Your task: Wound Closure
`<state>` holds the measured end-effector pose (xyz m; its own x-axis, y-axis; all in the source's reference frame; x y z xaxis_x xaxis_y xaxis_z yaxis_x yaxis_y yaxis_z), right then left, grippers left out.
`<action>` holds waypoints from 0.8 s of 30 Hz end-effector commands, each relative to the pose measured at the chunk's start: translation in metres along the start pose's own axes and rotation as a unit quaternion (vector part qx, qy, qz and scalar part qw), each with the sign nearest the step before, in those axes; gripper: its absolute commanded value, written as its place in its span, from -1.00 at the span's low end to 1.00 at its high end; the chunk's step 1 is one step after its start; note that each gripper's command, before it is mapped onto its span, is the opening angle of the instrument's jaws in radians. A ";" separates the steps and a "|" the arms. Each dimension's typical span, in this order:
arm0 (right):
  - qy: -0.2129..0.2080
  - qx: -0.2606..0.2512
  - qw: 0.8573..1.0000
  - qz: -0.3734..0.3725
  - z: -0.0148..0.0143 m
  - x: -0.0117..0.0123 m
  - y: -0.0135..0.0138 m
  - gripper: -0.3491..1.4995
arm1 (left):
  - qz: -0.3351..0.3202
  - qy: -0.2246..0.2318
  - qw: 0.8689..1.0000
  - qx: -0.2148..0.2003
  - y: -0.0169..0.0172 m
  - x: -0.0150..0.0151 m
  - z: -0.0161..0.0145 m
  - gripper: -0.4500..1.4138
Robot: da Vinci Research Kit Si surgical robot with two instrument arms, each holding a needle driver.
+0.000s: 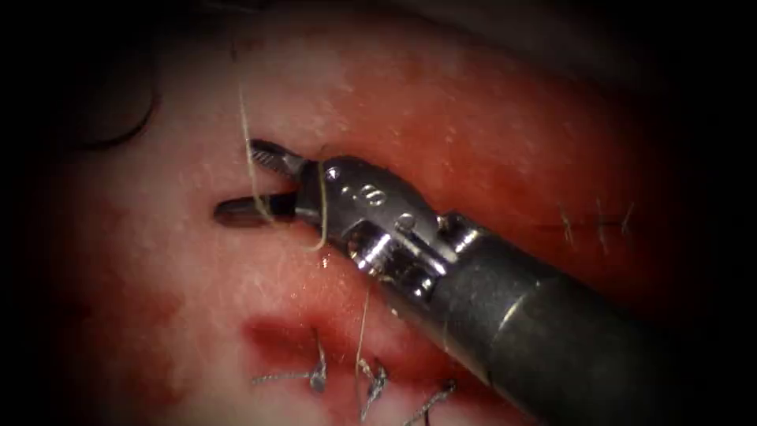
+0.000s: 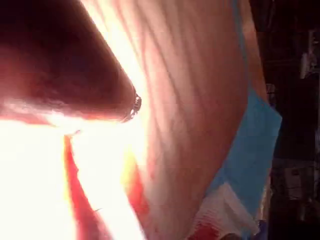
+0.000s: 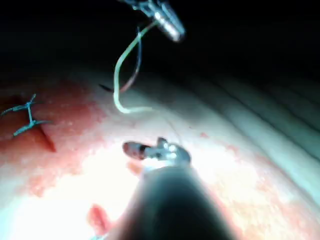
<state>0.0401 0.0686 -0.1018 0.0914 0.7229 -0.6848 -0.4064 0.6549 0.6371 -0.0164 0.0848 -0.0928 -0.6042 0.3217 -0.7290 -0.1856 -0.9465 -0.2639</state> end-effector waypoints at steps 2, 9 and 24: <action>0.023 0.007 1.000 0.016 -0.0005 0.0020 0.0013 0.29 | 0.007 0.000 1.000 0.005 0.0001 -0.0007 0.0014 -0.89; 0.068 0.064 0.994 0.048 -0.0039 0.0017 0.0021 0.09 | 0.017 -0.006 1.000 0.021 0.0020 -0.0058 0.0043 -0.89; 0.174 0.124 0.966 0.146 -0.0070 0.0047 0.0031 0.15 | 0.022 -0.038 0.998 0.054 0.0017 -0.0111 0.0105 -0.89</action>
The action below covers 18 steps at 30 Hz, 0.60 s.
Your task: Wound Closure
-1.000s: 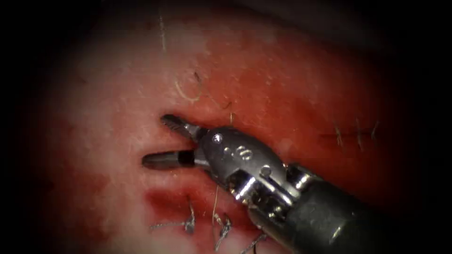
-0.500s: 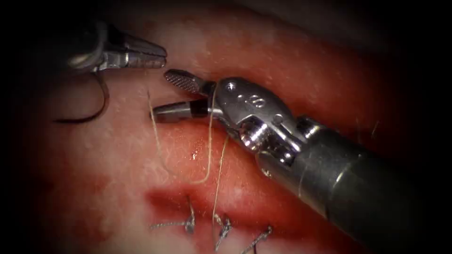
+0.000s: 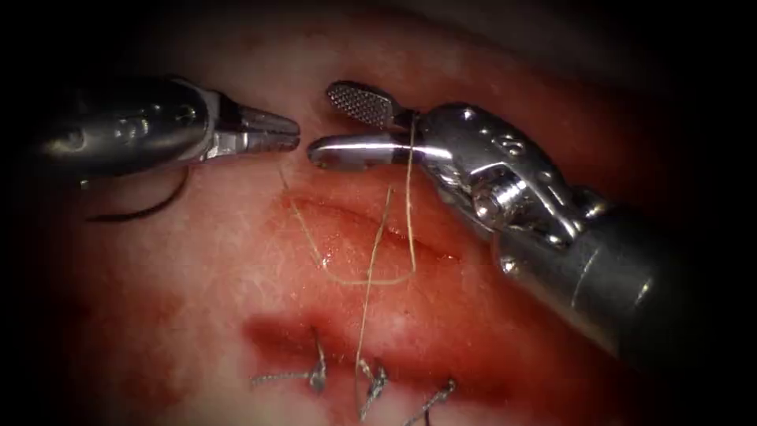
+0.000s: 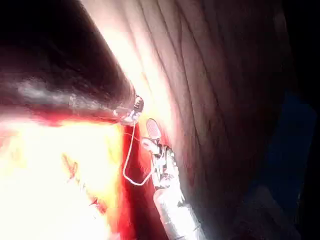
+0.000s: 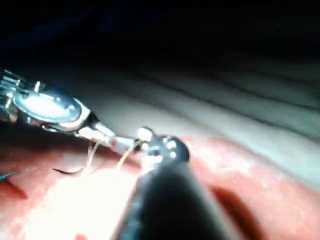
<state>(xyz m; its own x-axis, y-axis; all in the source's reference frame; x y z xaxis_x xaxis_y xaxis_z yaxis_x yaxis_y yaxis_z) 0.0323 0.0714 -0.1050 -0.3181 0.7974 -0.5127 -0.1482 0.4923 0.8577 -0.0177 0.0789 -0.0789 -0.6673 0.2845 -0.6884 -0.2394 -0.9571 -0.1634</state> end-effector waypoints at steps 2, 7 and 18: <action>-0.008 0.044 0.999 0.013 0.0008 0.0011 -0.0005 0.15 | -0.002 -0.005 1.000 0.010 -0.0014 -0.0006 0.0027 -0.89; -0.058 0.140 0.988 0.028 -0.0002 0.0003 -0.0008 0.17 | -0.015 -0.013 1.000 0.010 -0.0026 -0.0024 0.0073 -0.89; -0.168 0.279 0.945 -0.029 -0.0018 -0.0034 -0.0013 0.00 | -0.030 -0.020 0.999 0.005 -0.0042 -0.0041 0.0106 -0.89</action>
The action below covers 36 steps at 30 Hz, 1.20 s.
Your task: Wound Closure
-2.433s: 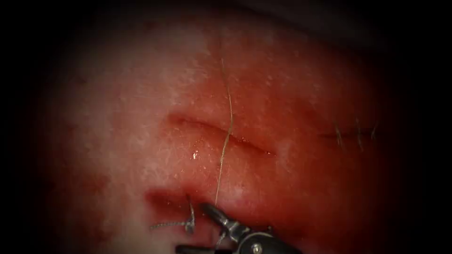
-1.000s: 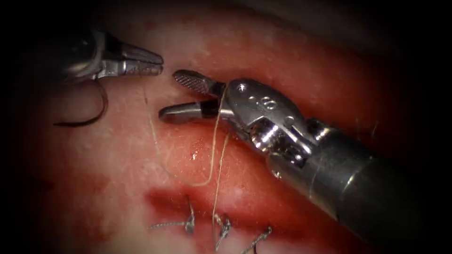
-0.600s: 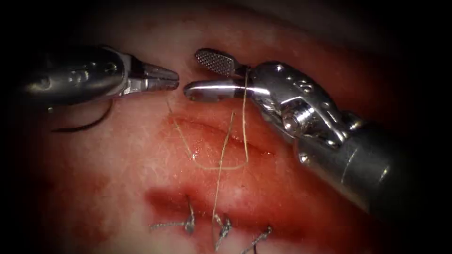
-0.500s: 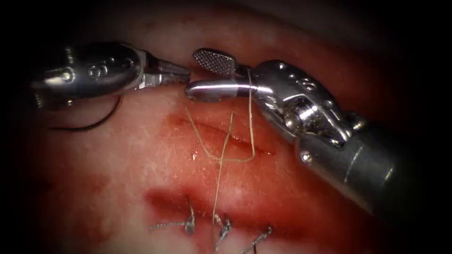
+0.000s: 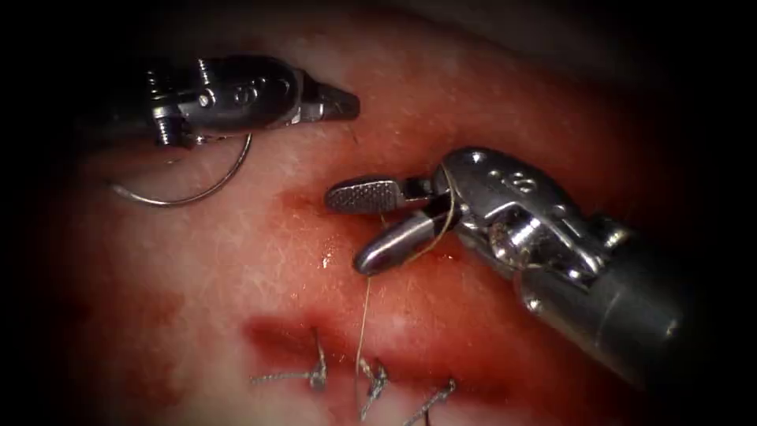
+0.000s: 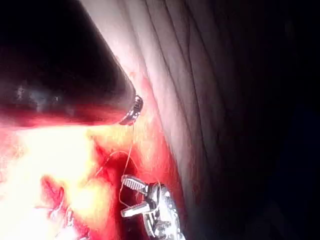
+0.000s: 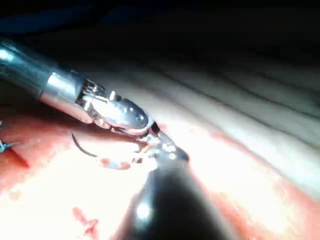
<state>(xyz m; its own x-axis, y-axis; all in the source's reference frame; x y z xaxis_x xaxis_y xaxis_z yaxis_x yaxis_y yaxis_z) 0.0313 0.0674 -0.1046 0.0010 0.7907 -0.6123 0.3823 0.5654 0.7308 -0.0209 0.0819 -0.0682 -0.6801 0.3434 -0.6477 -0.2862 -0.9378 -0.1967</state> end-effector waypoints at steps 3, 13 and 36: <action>-0.050 0.036 0.997 -0.036 0.0011 -0.0023 0.0002 -0.12 | -0.001 0.001 1.000 0.000 -0.0004 0.0005 0.0009 -0.89; -0.194 0.099 0.964 -0.153 0.0012 -0.0043 0.0012 -0.31 | -0.001 0.001 1.000 -0.003 -0.0001 0.0001 0.0008 -0.89; -0.354 0.130 0.861 -0.340 0.0017 -0.0057 0.0022 -0.43 | -0.008 0.000 1.000 -0.008 0.0002 -0.0009 0.0006 -0.89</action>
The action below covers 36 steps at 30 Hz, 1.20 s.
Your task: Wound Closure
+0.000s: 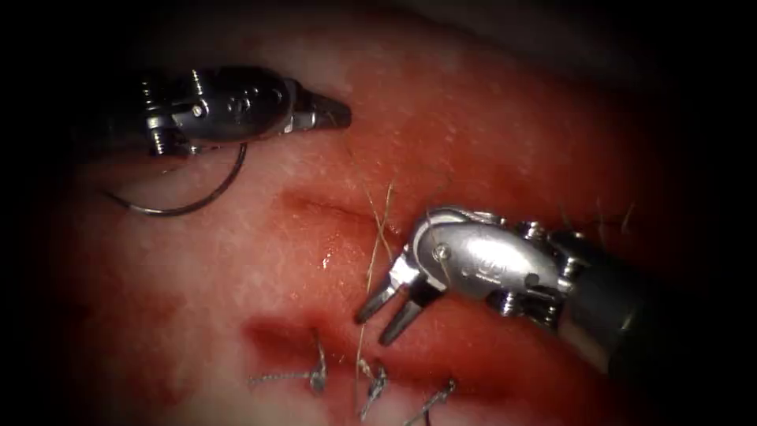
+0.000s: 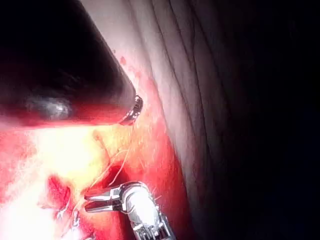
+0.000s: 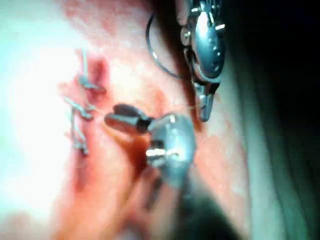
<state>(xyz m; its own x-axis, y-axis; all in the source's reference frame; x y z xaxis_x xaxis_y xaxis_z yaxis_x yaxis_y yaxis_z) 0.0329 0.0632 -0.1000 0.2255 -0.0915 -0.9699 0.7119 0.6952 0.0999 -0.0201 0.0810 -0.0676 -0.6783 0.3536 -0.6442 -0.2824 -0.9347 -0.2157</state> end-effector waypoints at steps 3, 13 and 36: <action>-0.005 -0.012 1.000 -0.003 0.0008 0.0006 0.0010 -0.18 | -0.002 0.002 1.000 -0.001 -0.0003 0.0003 0.0007 -0.89; -0.026 -0.006 1.000 -0.009 0.0025 0.0013 0.0014 -0.20 | -0.005 0.000 1.000 -0.005 -0.0004 0.0003 0.0007 -0.89; -0.061 0.002 0.998 -0.018 0.0037 0.0001 0.0009 -1.00 | -0.010 0.001 1.000 -0.008 -0.0005 0.0001 0.0004 -0.89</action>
<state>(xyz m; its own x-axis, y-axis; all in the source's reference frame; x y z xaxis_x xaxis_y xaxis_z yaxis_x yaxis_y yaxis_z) 0.0353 0.0603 -0.0992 0.2863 -0.2029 -0.9364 0.7251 0.6848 0.0733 -0.0198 0.0811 -0.0677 -0.6718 0.3740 -0.6393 -0.2860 -0.9272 -0.2418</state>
